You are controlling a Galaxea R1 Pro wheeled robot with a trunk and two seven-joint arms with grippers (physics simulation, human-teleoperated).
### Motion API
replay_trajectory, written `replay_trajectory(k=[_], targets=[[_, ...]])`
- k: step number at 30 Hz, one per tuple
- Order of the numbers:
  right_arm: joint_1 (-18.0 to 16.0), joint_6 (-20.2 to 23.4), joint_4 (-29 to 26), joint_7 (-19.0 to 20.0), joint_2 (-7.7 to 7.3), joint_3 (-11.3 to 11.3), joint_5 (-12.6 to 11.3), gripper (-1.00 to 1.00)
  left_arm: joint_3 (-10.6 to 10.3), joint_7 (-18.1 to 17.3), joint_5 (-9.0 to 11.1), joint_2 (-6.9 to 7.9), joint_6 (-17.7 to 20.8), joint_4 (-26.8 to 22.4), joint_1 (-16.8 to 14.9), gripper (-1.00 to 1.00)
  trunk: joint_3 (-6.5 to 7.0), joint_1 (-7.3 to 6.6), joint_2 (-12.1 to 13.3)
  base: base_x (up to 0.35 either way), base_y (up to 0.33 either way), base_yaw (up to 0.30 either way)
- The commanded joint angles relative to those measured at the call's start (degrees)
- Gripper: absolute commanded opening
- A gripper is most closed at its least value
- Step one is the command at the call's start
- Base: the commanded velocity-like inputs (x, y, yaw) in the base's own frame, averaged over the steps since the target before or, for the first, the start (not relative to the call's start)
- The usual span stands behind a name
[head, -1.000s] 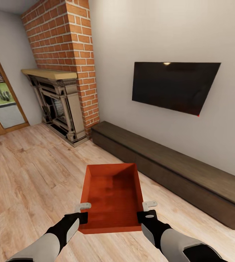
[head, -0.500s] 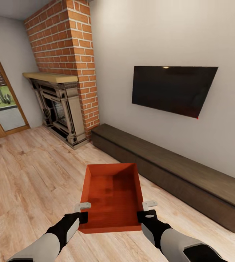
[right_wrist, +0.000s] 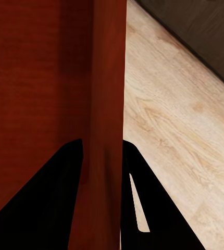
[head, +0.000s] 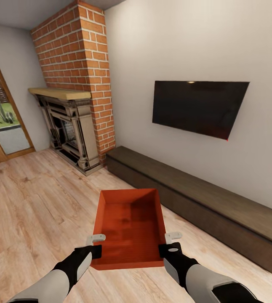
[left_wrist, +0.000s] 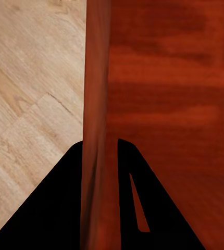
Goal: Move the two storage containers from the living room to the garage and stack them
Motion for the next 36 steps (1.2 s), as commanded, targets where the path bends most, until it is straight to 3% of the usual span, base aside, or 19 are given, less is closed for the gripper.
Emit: replay_trajectory(k=[1, 36], targets=[[-0.1, 0.2, 0.0, -1.0, 0.01, 0.4, 0.5, -1.0, 0.4, 0.6, -0.8, 0.15, 0.4, -0.1, 0.0, -1.0, -0.03, 0.04, -0.1, 0.0, 0.0, 0.0], [-0.1, 0.2, 0.0, -1.0, 0.01, 0.5, 0.5, -1.0, 0.4, 0.6, -0.8, 0.17, 0.3, -0.1, 0.0, -1.0, 3.15, 0.04, -0.1, 0.0, 0.0, 0.0]])
